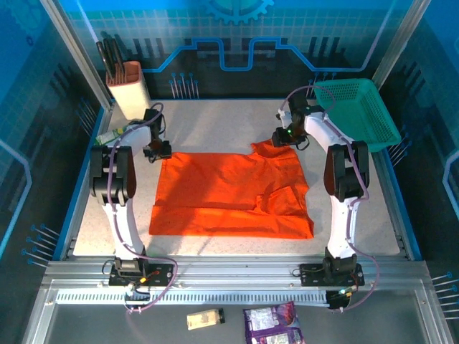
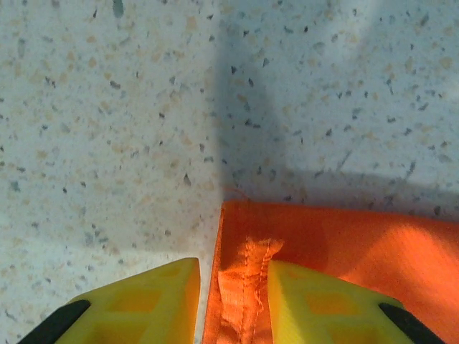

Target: Fold the inside-out t-shirt

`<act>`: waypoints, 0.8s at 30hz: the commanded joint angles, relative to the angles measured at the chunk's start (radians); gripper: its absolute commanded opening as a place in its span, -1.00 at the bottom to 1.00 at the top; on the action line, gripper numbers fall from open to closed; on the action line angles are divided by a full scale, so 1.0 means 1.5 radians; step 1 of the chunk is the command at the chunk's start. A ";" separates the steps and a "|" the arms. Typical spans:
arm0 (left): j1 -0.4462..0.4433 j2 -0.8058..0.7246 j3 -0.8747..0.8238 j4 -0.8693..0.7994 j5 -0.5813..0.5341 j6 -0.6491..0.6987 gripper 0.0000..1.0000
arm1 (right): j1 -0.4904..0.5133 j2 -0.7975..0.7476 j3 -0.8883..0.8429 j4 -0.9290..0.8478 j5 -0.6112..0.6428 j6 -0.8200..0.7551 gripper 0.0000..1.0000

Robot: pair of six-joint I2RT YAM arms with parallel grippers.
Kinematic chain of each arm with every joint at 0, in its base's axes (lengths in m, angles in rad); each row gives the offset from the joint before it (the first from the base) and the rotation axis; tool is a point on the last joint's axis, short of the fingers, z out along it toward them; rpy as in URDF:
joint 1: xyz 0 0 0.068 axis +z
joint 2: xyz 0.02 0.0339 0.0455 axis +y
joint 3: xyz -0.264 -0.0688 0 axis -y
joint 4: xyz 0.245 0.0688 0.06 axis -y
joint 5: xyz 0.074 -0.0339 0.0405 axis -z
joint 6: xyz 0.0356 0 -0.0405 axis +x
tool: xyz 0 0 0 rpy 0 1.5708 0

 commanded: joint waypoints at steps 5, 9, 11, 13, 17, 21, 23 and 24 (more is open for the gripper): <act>-0.005 0.044 0.055 -0.031 -0.006 0.028 -0.37 | 0.012 0.036 0.051 -0.044 0.006 -0.021 -0.06; -0.005 0.076 0.082 -0.052 0.000 0.031 -0.38 | 0.012 0.066 0.088 -0.063 0.016 -0.028 -0.06; -0.005 0.081 0.086 -0.053 0.004 0.032 -0.40 | 0.012 0.078 0.101 -0.063 0.029 -0.033 -0.06; -0.005 0.083 0.088 -0.054 0.006 0.034 -0.43 | 0.012 0.097 0.122 -0.068 0.047 -0.041 -0.06; -0.005 0.078 0.086 -0.056 0.006 0.033 -0.43 | 0.012 0.145 0.174 -0.082 0.080 -0.057 -0.05; -0.005 0.071 0.080 -0.056 0.005 0.035 -0.43 | 0.012 0.187 0.233 -0.097 0.103 -0.070 -0.03; -0.005 0.071 0.079 -0.054 0.006 0.034 -0.43 | 0.012 0.205 0.258 -0.103 0.105 -0.075 -0.03; -0.004 0.070 0.079 -0.054 0.006 0.034 -0.43 | 0.012 0.213 0.269 -0.105 0.104 -0.077 -0.03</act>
